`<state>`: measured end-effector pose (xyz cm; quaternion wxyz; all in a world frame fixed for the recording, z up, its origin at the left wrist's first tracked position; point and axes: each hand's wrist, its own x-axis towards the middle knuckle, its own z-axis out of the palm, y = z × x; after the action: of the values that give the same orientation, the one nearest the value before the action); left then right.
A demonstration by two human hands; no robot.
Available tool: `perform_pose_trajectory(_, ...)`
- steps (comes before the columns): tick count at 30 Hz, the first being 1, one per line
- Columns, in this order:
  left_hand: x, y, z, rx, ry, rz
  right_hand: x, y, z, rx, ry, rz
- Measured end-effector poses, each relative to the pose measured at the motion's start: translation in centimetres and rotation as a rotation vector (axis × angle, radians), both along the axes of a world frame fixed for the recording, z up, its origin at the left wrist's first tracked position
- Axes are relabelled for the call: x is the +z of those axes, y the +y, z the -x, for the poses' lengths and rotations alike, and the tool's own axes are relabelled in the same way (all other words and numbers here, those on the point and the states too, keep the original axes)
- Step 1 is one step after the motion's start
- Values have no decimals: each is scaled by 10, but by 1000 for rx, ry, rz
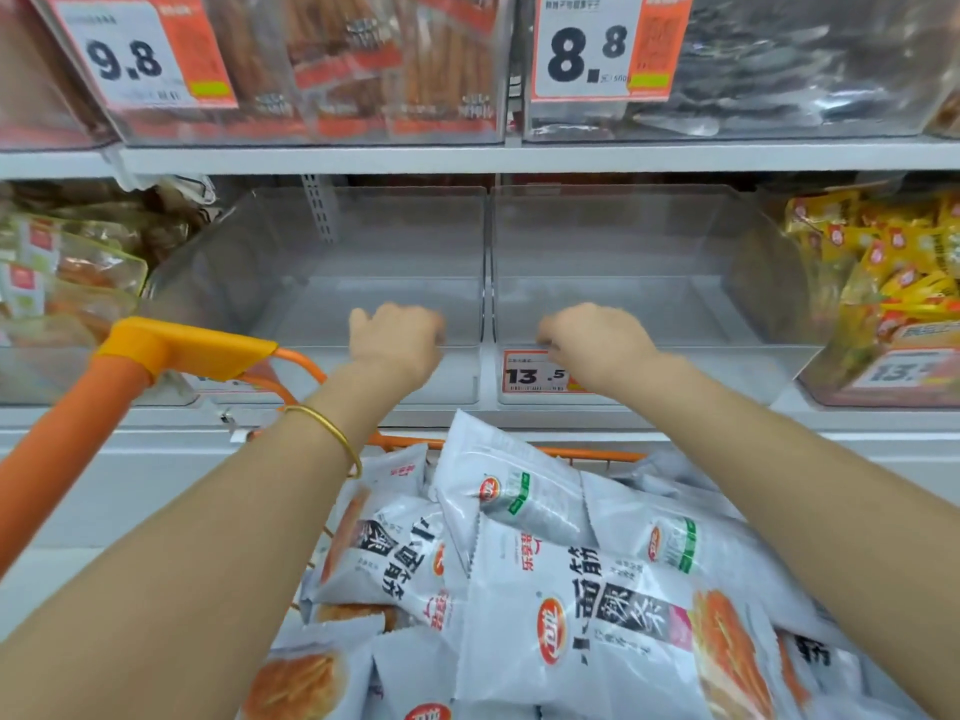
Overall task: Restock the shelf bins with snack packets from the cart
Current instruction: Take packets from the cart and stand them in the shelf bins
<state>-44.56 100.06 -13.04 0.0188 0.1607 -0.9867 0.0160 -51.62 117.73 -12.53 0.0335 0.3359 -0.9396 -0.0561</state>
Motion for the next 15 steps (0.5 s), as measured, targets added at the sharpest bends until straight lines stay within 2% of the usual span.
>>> perform_pose_trajectory(8, -14, -4, 0, -60, 132, 45, 2, 1, 0, 4, 86, 65)
perform_pose_trajectory(15, -3, -10, -10, -164, 251, -24, 11, 8, -8, 8, 113, 74)
